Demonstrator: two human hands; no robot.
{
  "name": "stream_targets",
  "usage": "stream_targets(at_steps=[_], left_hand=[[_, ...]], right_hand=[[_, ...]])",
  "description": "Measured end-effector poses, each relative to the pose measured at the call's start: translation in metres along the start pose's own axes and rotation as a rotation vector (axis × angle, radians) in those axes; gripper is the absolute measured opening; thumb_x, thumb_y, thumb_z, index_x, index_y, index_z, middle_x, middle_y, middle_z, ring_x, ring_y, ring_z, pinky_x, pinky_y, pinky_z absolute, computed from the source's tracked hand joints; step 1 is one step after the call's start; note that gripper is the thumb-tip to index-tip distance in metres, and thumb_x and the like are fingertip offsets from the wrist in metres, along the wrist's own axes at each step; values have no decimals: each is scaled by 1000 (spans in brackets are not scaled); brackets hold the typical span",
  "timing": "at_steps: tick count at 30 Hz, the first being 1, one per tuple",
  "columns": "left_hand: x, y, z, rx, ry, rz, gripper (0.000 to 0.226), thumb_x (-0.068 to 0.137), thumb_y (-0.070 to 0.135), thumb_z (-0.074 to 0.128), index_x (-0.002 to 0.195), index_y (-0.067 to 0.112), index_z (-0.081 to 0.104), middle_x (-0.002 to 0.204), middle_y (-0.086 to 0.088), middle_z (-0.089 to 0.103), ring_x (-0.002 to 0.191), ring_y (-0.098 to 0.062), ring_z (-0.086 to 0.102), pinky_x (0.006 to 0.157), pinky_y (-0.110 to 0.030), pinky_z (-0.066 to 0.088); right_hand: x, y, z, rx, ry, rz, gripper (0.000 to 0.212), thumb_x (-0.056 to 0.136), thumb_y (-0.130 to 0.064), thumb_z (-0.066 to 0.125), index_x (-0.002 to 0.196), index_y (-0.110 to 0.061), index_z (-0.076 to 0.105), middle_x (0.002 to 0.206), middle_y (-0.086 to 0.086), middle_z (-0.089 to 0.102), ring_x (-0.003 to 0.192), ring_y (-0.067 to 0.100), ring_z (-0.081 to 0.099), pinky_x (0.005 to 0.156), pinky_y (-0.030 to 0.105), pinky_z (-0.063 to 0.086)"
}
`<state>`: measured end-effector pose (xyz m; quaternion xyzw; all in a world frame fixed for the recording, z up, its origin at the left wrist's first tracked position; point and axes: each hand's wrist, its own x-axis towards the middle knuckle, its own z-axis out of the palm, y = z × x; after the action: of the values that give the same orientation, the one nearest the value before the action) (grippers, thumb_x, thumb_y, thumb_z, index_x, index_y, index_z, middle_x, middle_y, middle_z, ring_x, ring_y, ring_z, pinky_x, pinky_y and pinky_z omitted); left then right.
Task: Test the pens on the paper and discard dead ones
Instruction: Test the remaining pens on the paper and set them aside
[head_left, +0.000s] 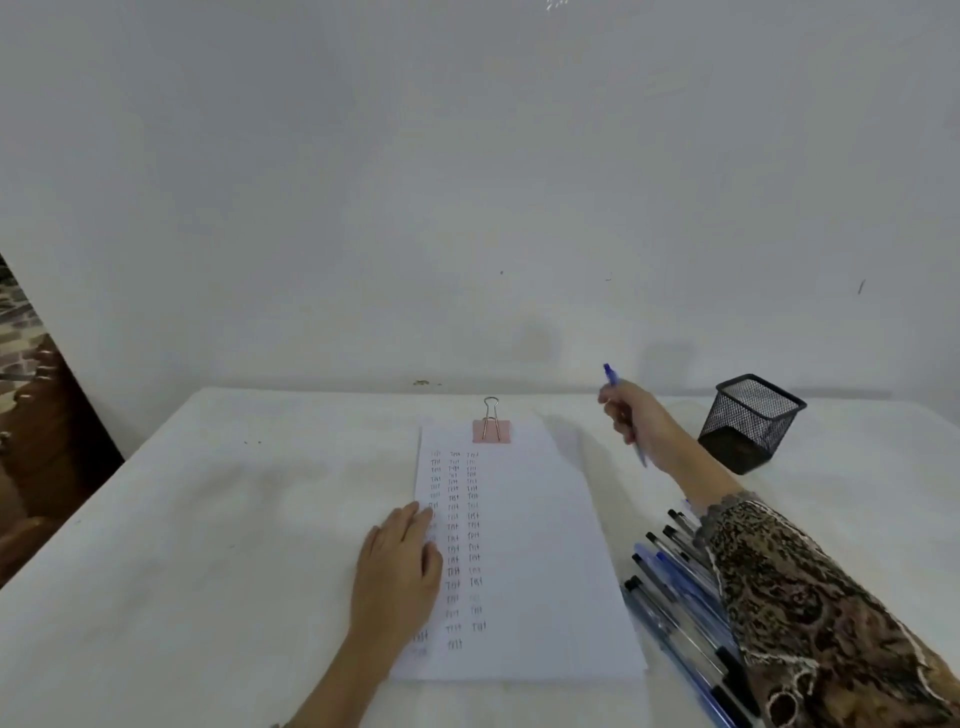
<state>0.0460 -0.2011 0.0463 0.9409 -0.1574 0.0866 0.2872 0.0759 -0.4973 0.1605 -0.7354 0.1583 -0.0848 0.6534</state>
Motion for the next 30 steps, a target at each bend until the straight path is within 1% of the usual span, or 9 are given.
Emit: stream_targets(at_steps=[4, 8, 12, 15, 17, 18, 22, 26, 30], left_hand=[[-1, 1, -2, 7, -26, -4, 67, 82, 39, 14, 138, 15, 42, 147, -1, 36, 138, -15, 28, 115, -29, 11], [1, 1, -3, 39, -65, 3, 46, 96, 25, 31, 141, 17, 35, 150, 2, 29, 140, -12, 21, 117, -30, 10], [0, 1, -3, 23, -48, 14, 45, 96, 21, 36, 140, 16, 37, 149, 0, 31, 139, -13, 24, 116, -32, 15], [0, 1, -3, 21, -46, 17, 45, 95, 21, 36, 140, 16, 37, 149, 0, 31, 139, -14, 25, 116, -33, 15], [0, 1, -3, 18, -37, 18, 45, 95, 21, 37, 139, 15, 38, 148, -1, 33, 138, -15, 26, 116, -34, 16], [1, 1, -3, 13, -33, 17, 45, 95, 21, 37, 139, 15, 38, 148, -1, 33, 138, -15, 26, 116, -34, 15], [0, 1, -4, 16, -32, 21, 45, 96, 22, 36, 140, 16, 36, 149, 0, 31, 139, -15, 24, 116, -33, 14], [-1, 2, -5, 20, -39, 20, 45, 96, 23, 34, 141, 16, 35, 150, 0, 29, 139, -14, 23, 116, -33, 13], [-1, 2, -5, 30, -38, 20, 46, 97, 24, 33, 141, 16, 33, 150, 1, 28, 140, -14, 21, 117, -32, 12]], right_hand=[[-49, -2, 39, 783, -263, 36, 54, 68, -64, 53, 46, -16, 50, 40, -3, 29, 39, 13, 25, 47, 24, 22], [-86, 32, 82, 1153, -244, 31, 40, 35, -41, 80, 48, -17, 51, 40, -3, 16, 44, 15, 11, 44, 24, 15], [-108, 61, 108, 1381, -139, 100, 50, 28, -38, 90, 65, -14, 66, 40, -4, 27, 37, 12, 20, 37, 24, 24], [-114, 70, 119, 1310, -74, 194, 46, 61, -41, 76, 91, -8, 68, 46, -5, 43, 34, 7, 35, 34, 18, 32], [-116, 73, 123, 1223, -67, 240, 37, 89, -35, 50, 96, -4, 69, 56, 4, 61, 41, 11, 54, 40, 17, 45], [-116, 76, 125, 1176, -80, 260, 49, 96, -39, 38, 94, -3, 71, 64, 10, 66, 47, 16, 60, 45, 20, 50], [-129, 76, 122, 924, -79, 279, 67, 94, -55, 27, 83, -2, 66, 69, 14, 68, 46, 21, 63, 44, 22, 54], [-140, 74, 123, 884, -68, 194, 22, 90, 6, 48, 71, -4, 50, 71, 15, 58, 53, 20, 64, 54, 20, 56], [-145, 79, 126, 622, -56, 40, 28, 84, 18, 49, 71, -6, 44, 59, 6, 56, 53, 16, 61, 54, 17, 50]])
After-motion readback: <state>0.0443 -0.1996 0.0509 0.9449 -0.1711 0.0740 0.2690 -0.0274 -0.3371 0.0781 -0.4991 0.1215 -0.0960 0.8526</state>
